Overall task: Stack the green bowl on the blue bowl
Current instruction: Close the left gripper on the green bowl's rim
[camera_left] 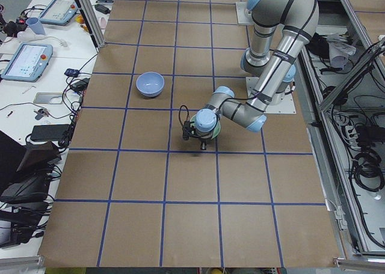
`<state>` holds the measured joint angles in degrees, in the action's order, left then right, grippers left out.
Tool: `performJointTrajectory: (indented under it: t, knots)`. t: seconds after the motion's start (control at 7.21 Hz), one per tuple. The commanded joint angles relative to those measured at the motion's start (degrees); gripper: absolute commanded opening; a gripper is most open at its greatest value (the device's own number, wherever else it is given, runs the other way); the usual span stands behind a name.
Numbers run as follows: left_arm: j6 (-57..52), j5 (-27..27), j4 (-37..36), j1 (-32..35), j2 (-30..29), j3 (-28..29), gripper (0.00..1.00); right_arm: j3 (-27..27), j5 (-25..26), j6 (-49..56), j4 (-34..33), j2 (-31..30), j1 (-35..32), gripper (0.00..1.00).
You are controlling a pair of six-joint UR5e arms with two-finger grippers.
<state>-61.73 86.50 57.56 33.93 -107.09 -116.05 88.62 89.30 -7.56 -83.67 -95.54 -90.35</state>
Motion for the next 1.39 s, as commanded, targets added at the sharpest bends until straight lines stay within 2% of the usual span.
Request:
performJointTrajectory:
  t: [0.0,0.69,1.25]
  knots:
    - [0.73,0.24,0.79,0.0,0.3,0.12,0.0,-0.03,0.0,0.0,0.0,0.0,0.0,1.0]
    - [0.56,-0.02,1.15,0.0,0.74,0.12,0.0,-0.03,0.0,0.0,0.0,0.0,0.0,1.0]
    - [0.48,-2.74,5.44,0.61,2.84,1.79,0.0,-0.03,0.0,0.0,0.08,0.0,0.0,1.0]
